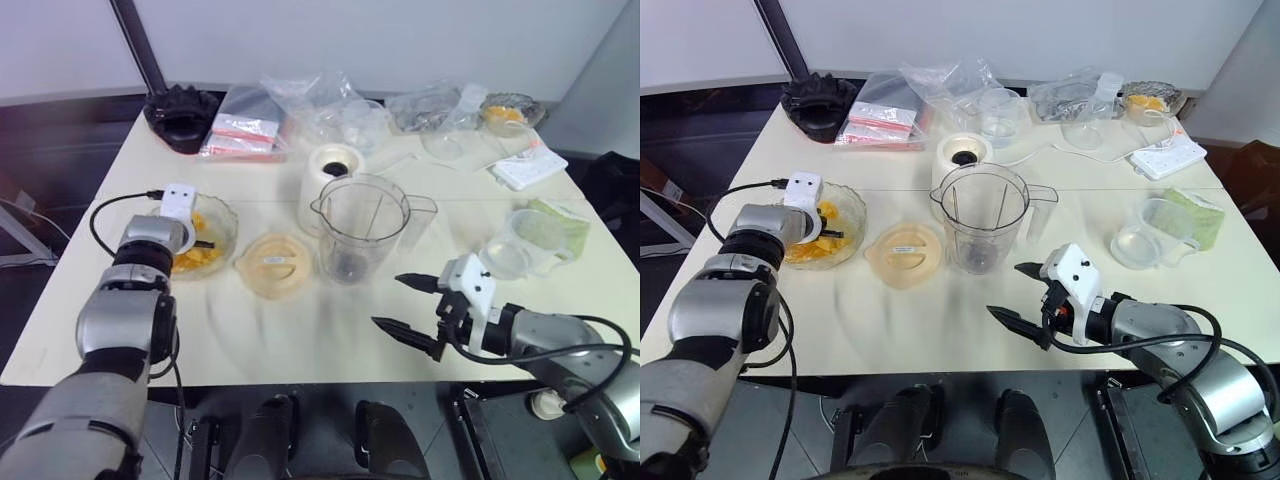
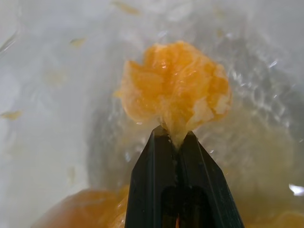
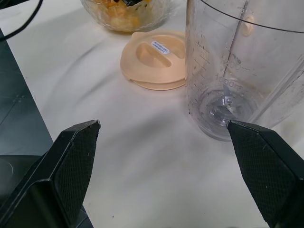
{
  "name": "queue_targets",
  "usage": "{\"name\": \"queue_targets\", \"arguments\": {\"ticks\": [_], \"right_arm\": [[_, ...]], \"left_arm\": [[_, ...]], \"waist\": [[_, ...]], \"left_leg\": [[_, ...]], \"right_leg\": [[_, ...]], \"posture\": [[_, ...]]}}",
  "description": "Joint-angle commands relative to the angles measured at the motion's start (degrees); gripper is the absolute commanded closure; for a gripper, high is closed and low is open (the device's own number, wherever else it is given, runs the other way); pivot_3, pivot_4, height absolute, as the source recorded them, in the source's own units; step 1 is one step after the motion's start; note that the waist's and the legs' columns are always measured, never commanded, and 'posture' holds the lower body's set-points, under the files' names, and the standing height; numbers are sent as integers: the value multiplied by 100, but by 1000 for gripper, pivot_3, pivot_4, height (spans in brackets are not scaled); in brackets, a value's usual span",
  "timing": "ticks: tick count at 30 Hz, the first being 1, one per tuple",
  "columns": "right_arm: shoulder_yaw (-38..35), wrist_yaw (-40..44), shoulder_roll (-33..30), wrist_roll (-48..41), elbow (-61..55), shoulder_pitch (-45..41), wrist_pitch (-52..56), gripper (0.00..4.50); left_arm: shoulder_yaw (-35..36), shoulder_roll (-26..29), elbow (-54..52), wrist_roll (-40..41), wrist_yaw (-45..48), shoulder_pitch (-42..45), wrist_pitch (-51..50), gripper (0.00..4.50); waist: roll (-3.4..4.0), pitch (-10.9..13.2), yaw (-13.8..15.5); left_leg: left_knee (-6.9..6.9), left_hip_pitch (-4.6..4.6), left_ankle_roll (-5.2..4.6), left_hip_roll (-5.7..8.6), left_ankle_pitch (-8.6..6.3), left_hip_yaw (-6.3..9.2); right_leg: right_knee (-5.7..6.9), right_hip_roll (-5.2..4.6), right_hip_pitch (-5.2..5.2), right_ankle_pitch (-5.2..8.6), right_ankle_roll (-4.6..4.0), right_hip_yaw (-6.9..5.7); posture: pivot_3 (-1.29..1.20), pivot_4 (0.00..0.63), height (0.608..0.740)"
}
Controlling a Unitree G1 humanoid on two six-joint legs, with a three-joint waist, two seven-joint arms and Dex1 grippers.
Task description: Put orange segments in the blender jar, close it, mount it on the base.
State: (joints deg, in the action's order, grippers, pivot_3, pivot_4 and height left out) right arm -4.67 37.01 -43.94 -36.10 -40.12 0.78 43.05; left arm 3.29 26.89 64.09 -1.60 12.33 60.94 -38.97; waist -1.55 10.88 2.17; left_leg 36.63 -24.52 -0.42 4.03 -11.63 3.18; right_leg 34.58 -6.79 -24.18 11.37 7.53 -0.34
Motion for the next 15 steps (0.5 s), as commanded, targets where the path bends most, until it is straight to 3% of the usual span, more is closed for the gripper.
{"name": "queue_targets", "arguments": {"ticks": [1, 9, 15], "right_arm": [[-2, 50, 4, 20, -48, -98, -101, 0], [11, 169, 8, 101, 41, -96, -182, 0], [-87, 345, -70, 128, 195, -41, -283, 0]], "left_arm": [[-45, 91, -967, 7, 86, -141, -617, 4474], [-32, 212, -4988, 186, 234, -1434, -3062, 4474], [83, 560, -6658, 424, 463, -1898, -3969, 4474]], "waist": [[0, 0, -1], [1, 0, -13], [1, 0, -13]], "left_leg": [[0, 0, 0, 0, 0, 1], [-2, -3, 7, -1, -4, 3], [-2, -1, 12, -2, -7, 5]], "right_leg": [[0, 0, 0, 0, 0, 0], [0, 0, -6, 0, -1, 3], [3, 2, -6, 1, -3, 3]], "posture": [[0, 150, 740], [0, 150, 740], [0, 150, 740]]}}
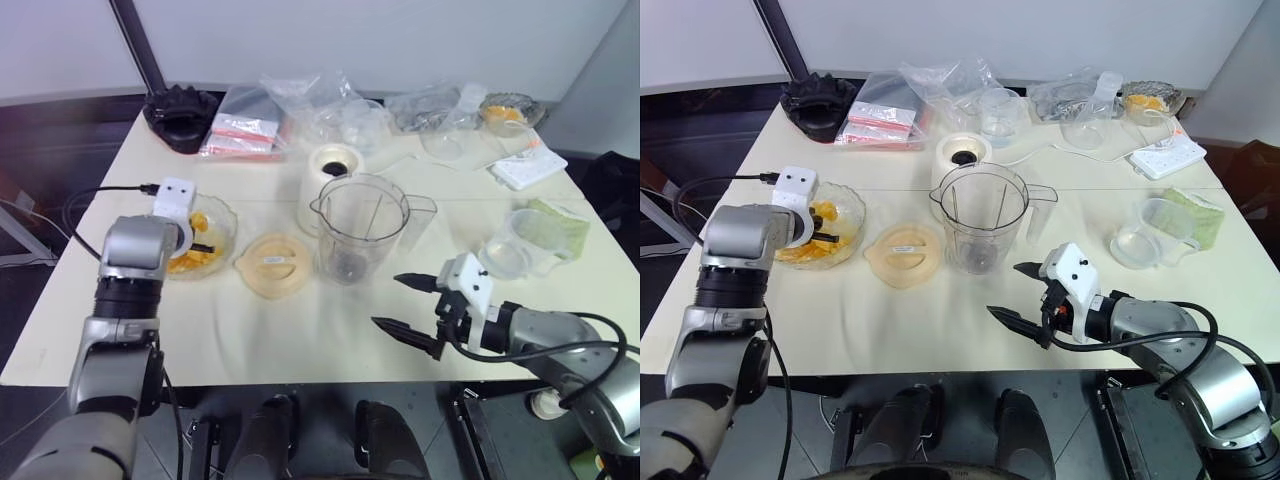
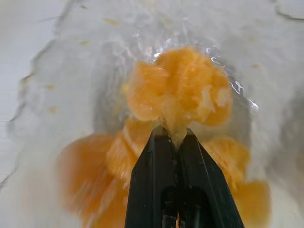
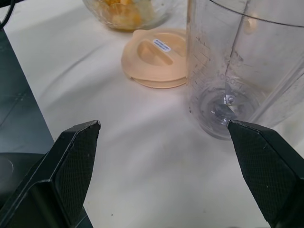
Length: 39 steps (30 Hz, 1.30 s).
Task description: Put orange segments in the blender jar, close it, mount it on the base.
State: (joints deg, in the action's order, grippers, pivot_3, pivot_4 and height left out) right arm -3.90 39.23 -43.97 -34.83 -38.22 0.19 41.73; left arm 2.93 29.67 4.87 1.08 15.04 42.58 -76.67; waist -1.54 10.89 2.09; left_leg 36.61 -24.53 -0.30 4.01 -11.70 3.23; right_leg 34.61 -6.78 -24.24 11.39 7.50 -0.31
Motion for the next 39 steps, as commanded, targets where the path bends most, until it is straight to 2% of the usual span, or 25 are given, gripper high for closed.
{"name": "queue_targets", "arguments": {"ticks": [1, 6, 9, 14, 22, 30, 39], "right_arm": [[-225, 167, -96, -9, 46, 24, -161, 0], [-645, 342, -273, -144, 102, 122, -113, 0], [-1027, 425, -449, -280, -28, 216, 6, 0], [-1487, 400, -617, -682, -270, 149, 273, 0], [-2197, -16, -722, -1694, -685, -84, 784, 0], [-2377, -512, -597, -1978, -789, -15, 799, 0], [-2547, -828, -593, -1972, -912, 260, 682, 0]], "left_arm": [[193, 350, -902, 276, 317, -86, -157, 4474], [467, 1047, -1260, 981, 1324, -394, 259, 4474], [885, 1589, -965, 1463, 2291, -476, 1249, 4474], [1320, 1956, -221, 2148, 3403, -250, 2188, 4474], [982, 2510, 1757, 2124, 4641, 602, 3401, 4474], [318, 2240, 2567, 2006, 5338, 1906, 3744, 4474], [-231, 1166, 2024, 2254, 5765, 3010, 3572, 4474]], "waist": [[1, 0, -5], [3, 1, 2], [3, 2, 4], [5, 2, 20], [4, 3, 17], [2, 3, 26], [2, 4, 0]], "left_leg": [[0, 0, 0, 0, 0, 0], [-2, -1, 1, 0, -1, -1], [-8, -2, 1, -2, -1, -1], [-17, -1, 1, -6, -1, -2], [-39, -4, -2, -6, 1, -5], [-34, -15, -11, -4, 6, -6], [-33, -21, -21, -3, 10, -7]], "right_leg": [[0, 0, -1, 1, -1, 0], [-4, 0, -2, 12, -21, 0], [-7, -1, -6, 13, -24, 0], [-26, -2, -1, 11, -34, 0], [-44, -4, -7, 11, -34, 0], [-52, -7, -6, 10, -33, 0], [-51, -7, -9, 9, -31, 1]], "posture": [[0, 150, 740], [0, 150, 740], [0, 150, 740], [0, 150, 740], [0, 150, 740], [0, 150, 740], [0, 150, 740]]}}
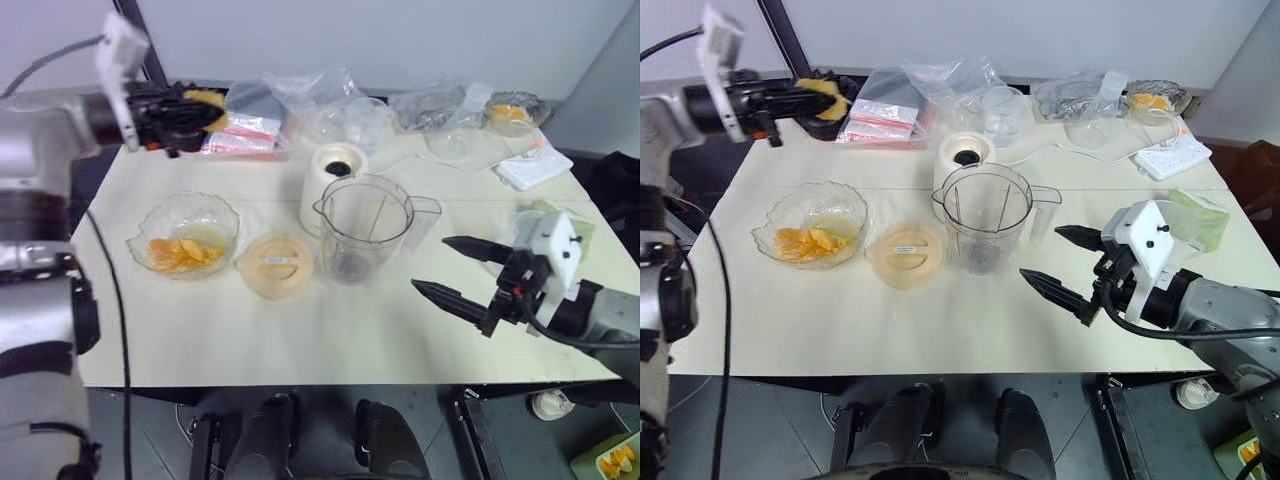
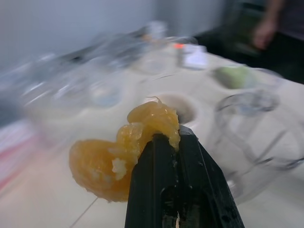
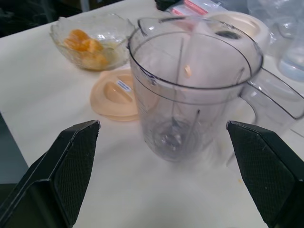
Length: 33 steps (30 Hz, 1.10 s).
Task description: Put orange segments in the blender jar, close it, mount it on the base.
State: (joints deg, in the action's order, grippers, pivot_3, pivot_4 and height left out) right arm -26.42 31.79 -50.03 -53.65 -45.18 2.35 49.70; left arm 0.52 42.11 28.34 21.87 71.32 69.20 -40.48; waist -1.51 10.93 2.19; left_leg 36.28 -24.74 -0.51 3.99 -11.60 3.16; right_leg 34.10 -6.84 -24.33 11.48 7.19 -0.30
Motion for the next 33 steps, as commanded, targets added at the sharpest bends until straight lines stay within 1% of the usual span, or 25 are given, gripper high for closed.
{"name": "queue_targets", "arguments": {"ticks": [1, 10, 13, 15, 19, 24, 26, 27, 29, 32, 33], "right_arm": [[-324, -108, 2, -109, -234, 72, -121, 0], [-502, -280, -102, -248, -343, 186, -106, 0], [-456, -393, -61, -256, -421, 229, -102, 0], [-420, -483, -43, -281, -463, 229, -97, 0], [-422, -580, -23, -314, -504, 282, -108, 0], [-456, -641, -43, -323, -521, 344, -134, 0], [-468, -666, -38, -334, -548, 377, -142, 0], [-471, -675, -38, -339, -556, 389, -146, 0], [-490, -692, -36, -350, -562, 422, -160, 0], [-486, -694, -12, -311, -564, 484, -196, 0], [-478, -693, -6, -296, -557, 491, -209, 0]], "left_arm": [[-42, -214, -407, 221, 204, 403, -76, 4474], [-497, -1269, -797, 468, 493, 478, -362, 4474], [-806, -1669, -889, 499, 618, 384, -436, 4474], [-922, -1788, -867, 468, 673, 340, -468, 4474], [-1433, -2003, -582, 137, 799, 314, -314, 4474], [-1822, -2162, 0, -391, 792, 401, 242, 4474], [-1879, -2184, 142, -515, 850, 443, 374, 3950], [-1896, -2192, 198, -572, 863, 459, 435, 3595], [-1892, -2224, 325, -661, 875, 507, 548, 2646], [-1854, -2252, 457, -746, 937, 577, 696, 1005], [-1845, -2265, 513, -781, 934, 609, 756, 616]], "waist": [[1, 0, -26], [3, 1, -4], [3, 0, 5], [3, 1, 2], [6, 1, -6], [6, 1, -2], [6, 1, -1], [7, 2, 0], [6, 2, 2], [7, 2, 4], [7, 2, 7]], "left_leg": [[0, -2, 0, -1, 0, 0], [19, -2, -4, -3, 1, -1], [27, -6, -7, -2, -1, -1], [34, -13, -9, -2, -2, 1], [46, -18, -15, -2, -6, 0], [64, -24, -17, -2, -8, 0], [72, -32, -22, -2, -11, 2], [74, -35, -25, -2, -13, 2], [78, -41, -31, -2, -16, 2], [83, -53, -33, -1, -17, 2], [83, -53, -33, -1, -18, 2]], "right_leg": [[0, 1, -3, -1, 1, 0], [10, 5, 0, -1, 1, 1], [10, 4, 2, -1, 2, 1], [10, 4, 2, -1, 2, -1], [11, 5, 1, -1, 2, -1], [16, 5, 1, -1, 1, -1], [15, 5, 0, -2, 1, -2], [13, 4, -1, -2, 1, -3], [12, 4, -4, -2, 1, -3], [11, 4, -14, -3, 2, -4], [11, 3, -14, -3, 3, -4]], "posture": [[0, 150, 740], [0, 150, 740], [0, 150, 740], [0, 150, 740], [0, 150, 740], [0, 150, 740], [0, 150, 740], [0, 150, 740], [0, 150, 740], [0, 150, 740], [0, 150, 740]]}}
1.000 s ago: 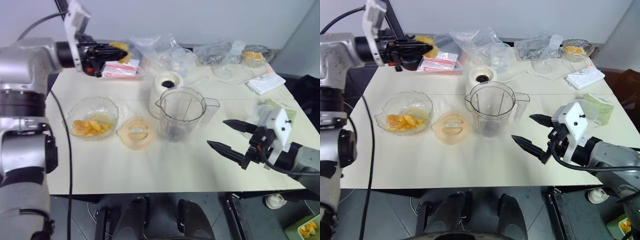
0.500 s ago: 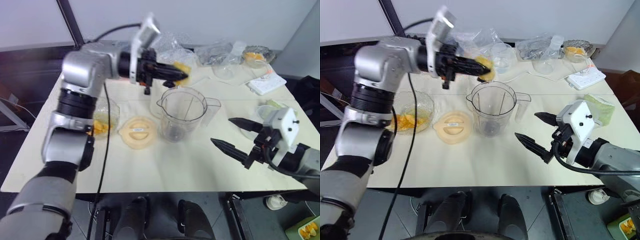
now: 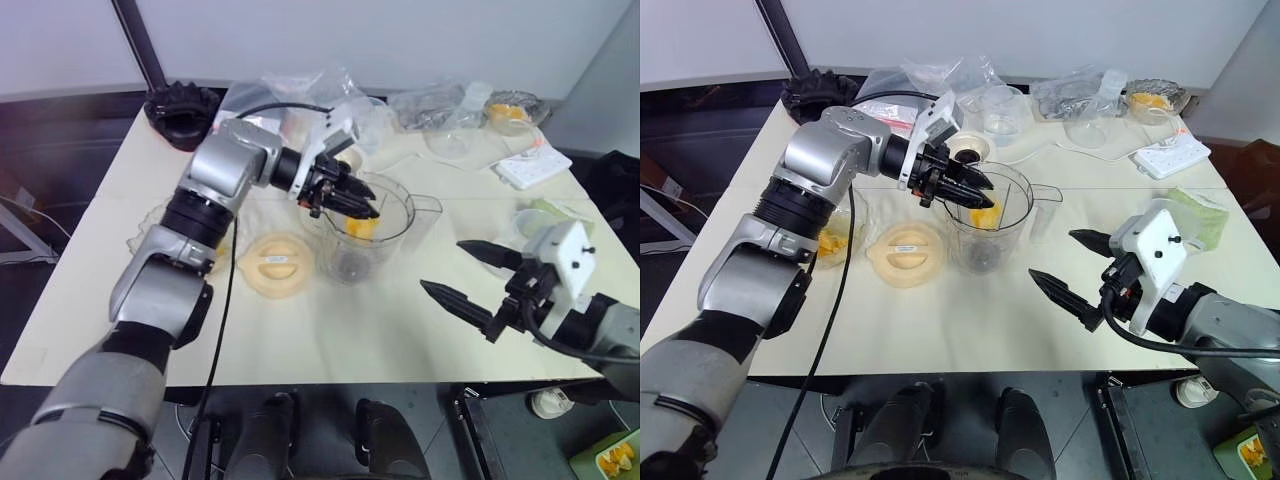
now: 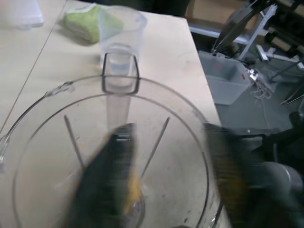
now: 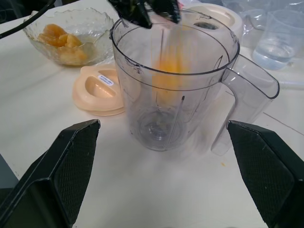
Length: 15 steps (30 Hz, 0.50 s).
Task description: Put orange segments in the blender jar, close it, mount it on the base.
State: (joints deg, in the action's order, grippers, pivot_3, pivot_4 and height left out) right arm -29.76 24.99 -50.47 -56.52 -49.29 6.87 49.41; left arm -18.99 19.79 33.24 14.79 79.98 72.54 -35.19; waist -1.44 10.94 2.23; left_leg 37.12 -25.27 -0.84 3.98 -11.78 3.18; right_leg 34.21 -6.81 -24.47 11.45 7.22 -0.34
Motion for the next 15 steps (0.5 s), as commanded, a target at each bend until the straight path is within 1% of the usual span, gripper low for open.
{"name": "queue_targets", "arguments": {"ticks": [1, 5, 7, 9, 10, 12, 13, 15], "right_arm": [[-136, -15, 45, 6, -140, 49, -195, 0], [-136, 19, 57, 94, -82, 168, -266, 0], [-192, 2, 212, 279, 42, 328, -417, 0], [-231, -60, 423, 815, 280, 581, -715, 0], [-209, -94, 514, 1223, 409, 745, -942, 0], [-178, -139, 780, 1792, 638, 1011, -1366, 0], [-222, -163, 1019, 2013, 804, 1088, -1703, 0], [-316, -190, 1291, 2525, 1183, 1280, -2253, 0]], "left_arm": [[115, -42, 66, -113, 63, 298, 305, 79], [265, -77, 146, -148, -36, 372, 604, 79], [512, -97, 70, -37, -203, 381, 693, 79], [839, -95, -130, 112, -447, 315, 673, 79], [973, -49, -308, 216, -475, 235, 566, 79], [1138, 127, -780, 412, -426, -2, 280, 79], [1241, 210, -1071, 547, -451, -154, 92, 79], [1454, 308, -1643, 778, -670, -464, -241, 79]], "waist": [[0, 0, 5], [0, 0, 4], [0, 0, 6], [0, 0, 5], [0, 0, 4], [1, -1, -3], [6, -3, -13], [24, -13, -21]], "left_leg": [[1, -1, 0, 0, 0, 0], [3, -1, -1, 1, 0, 0], [3, -2, -1, 1, 0, 0], [3, -2, -1, 1, 0, 3], [3, -2, -1, 2, 0, 3], [4, -2, -1, 4, 0, 2], [3, -1, -1, 4, -1, 2], [1, 3, -1, 3, -1, 1]], "right_leg": [[0, 0, 0, 0, 0, 0], [0, 0, 0, -1, 1, -1], [0, 0, 0, -1, 2, -1], [0, 0, 0, -2, 5, -2], [1, 0, 0, -5, 10, -2], [2, 1, 0, -10, 19, -2], [2, 1, 0, -10, 19, -1], [5, 2, 0, -11, 20, 0]], "posture": [[0, 150, 740], [0, 150, 740], [0, 150, 740], [0, 150, 740], [0, 150, 740], [0, 150, 740], [0, 150, 740], [0, 150, 740]]}}
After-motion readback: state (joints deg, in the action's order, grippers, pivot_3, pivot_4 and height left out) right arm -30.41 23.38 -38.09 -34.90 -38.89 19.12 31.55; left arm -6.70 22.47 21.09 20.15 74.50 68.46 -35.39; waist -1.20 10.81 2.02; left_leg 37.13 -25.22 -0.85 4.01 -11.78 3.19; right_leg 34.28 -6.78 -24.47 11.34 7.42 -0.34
